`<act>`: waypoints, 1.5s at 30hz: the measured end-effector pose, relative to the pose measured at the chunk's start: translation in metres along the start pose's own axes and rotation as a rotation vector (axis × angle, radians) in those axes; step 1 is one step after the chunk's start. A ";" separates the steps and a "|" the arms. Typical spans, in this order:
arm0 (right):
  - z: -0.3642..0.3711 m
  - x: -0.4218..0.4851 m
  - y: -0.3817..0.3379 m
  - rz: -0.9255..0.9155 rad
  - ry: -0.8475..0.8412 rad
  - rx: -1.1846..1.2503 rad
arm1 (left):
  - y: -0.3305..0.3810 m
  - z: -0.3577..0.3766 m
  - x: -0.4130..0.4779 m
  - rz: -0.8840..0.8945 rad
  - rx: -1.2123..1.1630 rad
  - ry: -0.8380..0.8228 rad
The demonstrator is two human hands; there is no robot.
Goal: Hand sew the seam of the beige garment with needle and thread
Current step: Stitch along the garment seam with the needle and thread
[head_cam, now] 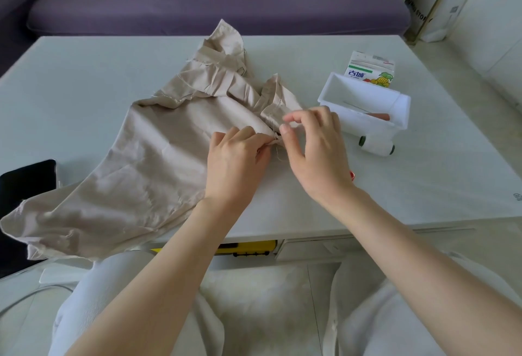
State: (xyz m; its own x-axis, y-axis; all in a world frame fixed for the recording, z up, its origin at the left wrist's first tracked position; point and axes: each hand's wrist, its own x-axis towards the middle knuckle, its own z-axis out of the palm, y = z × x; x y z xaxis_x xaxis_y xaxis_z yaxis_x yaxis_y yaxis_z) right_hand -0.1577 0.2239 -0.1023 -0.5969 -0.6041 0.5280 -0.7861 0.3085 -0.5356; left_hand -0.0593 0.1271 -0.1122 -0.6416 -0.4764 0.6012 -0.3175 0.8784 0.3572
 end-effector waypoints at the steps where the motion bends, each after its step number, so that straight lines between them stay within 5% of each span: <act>1: -0.001 0.004 0.002 0.032 -0.046 -0.019 | 0.000 0.000 0.000 0.004 0.001 -0.002; 7: 0.001 0.010 0.006 0.165 -0.243 -0.058 | -0.002 -0.001 -0.002 0.013 0.010 -0.007; 17: -0.001 0.023 -0.007 0.430 -0.413 0.296 | -0.005 -0.001 -0.003 0.027 0.048 -0.015; 25: -0.014 0.041 -0.021 0.398 -0.198 0.294 | -0.005 0.001 -0.006 -0.001 0.013 -0.110; 32: -0.041 0.053 -0.033 0.419 -0.086 0.471 | -0.006 0.001 -0.011 -0.016 -0.079 -0.551; 39: -0.068 0.046 -0.042 0.495 -0.100 0.738 | 0.016 -0.014 -0.001 -0.202 -0.580 -0.515; 45: -0.089 0.030 -0.033 0.549 -0.066 0.703 | 0.029 -0.027 -0.012 -0.202 -0.683 -0.603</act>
State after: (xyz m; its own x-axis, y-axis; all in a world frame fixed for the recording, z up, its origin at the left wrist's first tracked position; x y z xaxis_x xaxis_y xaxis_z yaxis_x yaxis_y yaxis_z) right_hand -0.1640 0.2608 -0.0097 -0.8324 -0.5518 0.0507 -0.0994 0.0587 -0.9933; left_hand -0.0417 0.1568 -0.0895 -0.9340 -0.3489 0.0772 -0.1060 0.4769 0.8726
